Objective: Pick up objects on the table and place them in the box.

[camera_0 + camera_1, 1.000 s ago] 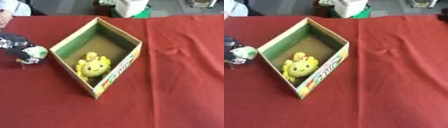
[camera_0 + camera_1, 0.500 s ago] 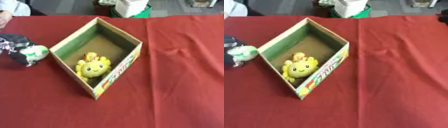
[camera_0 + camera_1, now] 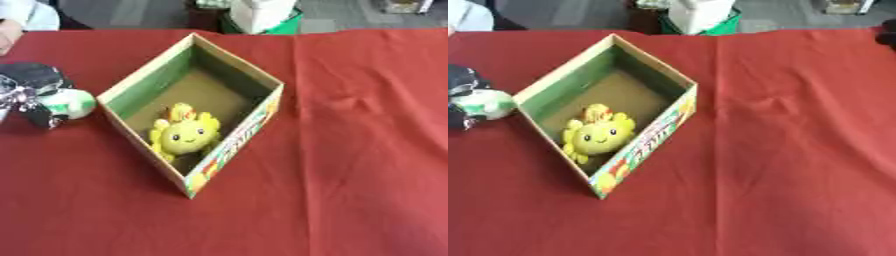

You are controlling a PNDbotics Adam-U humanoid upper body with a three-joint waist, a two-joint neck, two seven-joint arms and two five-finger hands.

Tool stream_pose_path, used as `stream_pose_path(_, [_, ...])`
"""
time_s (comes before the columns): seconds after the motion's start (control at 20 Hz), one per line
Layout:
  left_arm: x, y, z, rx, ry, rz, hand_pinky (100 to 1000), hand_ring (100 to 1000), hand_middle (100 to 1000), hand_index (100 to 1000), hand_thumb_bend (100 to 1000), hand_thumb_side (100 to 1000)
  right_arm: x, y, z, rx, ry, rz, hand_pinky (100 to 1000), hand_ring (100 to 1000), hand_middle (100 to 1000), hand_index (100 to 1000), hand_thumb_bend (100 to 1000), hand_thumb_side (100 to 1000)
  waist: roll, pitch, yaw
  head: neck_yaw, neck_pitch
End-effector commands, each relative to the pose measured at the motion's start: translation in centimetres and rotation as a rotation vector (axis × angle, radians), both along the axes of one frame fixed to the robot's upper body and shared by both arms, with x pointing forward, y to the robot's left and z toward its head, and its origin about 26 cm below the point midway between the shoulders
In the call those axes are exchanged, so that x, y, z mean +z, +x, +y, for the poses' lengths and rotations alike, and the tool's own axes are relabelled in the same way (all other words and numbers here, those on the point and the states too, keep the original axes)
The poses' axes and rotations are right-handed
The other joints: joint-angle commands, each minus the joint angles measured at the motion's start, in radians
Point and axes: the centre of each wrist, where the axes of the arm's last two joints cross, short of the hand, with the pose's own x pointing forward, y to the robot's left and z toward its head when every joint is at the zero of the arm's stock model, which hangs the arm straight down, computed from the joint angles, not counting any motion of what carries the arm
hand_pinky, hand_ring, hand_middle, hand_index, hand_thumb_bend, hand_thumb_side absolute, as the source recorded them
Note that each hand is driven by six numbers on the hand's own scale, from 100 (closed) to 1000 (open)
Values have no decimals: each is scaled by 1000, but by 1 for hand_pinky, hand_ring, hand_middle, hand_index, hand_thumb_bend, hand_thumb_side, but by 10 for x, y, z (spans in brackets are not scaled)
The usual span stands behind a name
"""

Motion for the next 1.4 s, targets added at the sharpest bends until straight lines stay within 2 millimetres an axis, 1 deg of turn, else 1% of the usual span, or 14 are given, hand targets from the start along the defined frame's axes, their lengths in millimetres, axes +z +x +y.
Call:
stream_pose_path(0.05, [20, -6, 2, -11, -25, -110, 257, 441, 461, 545, 100, 262, 7, -4, -2, -4, -11, -27, 893, 757, 704, 824, 100, 781, -1, -27, 3, 0, -4])
stream_pose_path(0.15, [28, -10, -1, -22, -55, -160, 247, 442, 468, 507, 100, 264, 6, -4, -2, -7, -8, -21, 893, 756, 704, 824, 100, 778, -1, -32, 6, -1, 0])
stream_pose_path(0.25, [38, -15, -4, -26, -79, -214, 222, 432, 467, 450, 100, 273, 5, -4, -3, -7, -6, -17, 893, 756, 703, 824, 100, 779, 0, -37, 7, -1, 6])
stream_pose_path(0.3, [42, -17, -6, -26, -84, -242, 208, 425, 461, 411, 100, 289, 5, -4, -3, -6, -6, -16, 893, 756, 702, 823, 100, 779, 0, -39, 7, -1, 8])
stream_pose_path(0.4, [53, -22, -10, -29, -79, -313, 190, 417, 439, 363, 100, 313, 5, -4, -3, -6, -3, -15, 894, 757, 702, 822, 100, 785, 0, -44, 8, -3, 13])
stream_pose_path(0.6, [76, -36, -22, -45, -25, -453, 174, 404, 412, 312, 100, 349, 5, -4, -3, -8, 1, -13, 893, 757, 702, 821, 100, 780, 0, -53, 12, -7, 24])
stream_pose_path(0.7, [89, -44, -32, -64, 9, -523, 157, 397, 407, 299, 100, 364, 5, -4, -4, -10, 3, -13, 893, 757, 701, 820, 100, 778, 1, -57, 15, -9, 30])
stream_pose_path(0.85, [111, -62, -60, -163, 5, -641, 124, 384, 401, 294, 100, 387, 5, -5, -5, -15, 9, -14, 892, 756, 700, 819, 100, 778, 2, -64, 20, -16, 38])
stream_pose_path(0.95, [121, -75, -82, -255, -25, -698, 101, 375, 396, 291, 100, 401, 5, -5, -5, -16, 11, -14, 892, 756, 699, 819, 100, 776, 2, -70, 21, -22, 45])
stream_pose_path(1.05, [127, -84, -104, -347, -75, -734, 100, 363, 390, 287, 100, 416, 4, -5, -6, -16, 13, -13, 891, 757, 698, 818, 100, 770, 2, -76, 23, -31, 55])
stream_pose_path(1.2, [132, -92, -133, -455, -153, -747, 100, 356, 388, 283, 100, 422, 5, -5, -5, -11, 18, -12, 891, 757, 698, 817, 100, 775, 1, -85, 23, -50, 70])
stream_pose_path(1.4, [126, -90, -160, -539, -231, -710, 100, 350, 385, 279, 100, 419, 6, -4, -4, -3, 26, -17, 890, 757, 698, 816, 100, 774, 1, -92, 16, -56, 72])
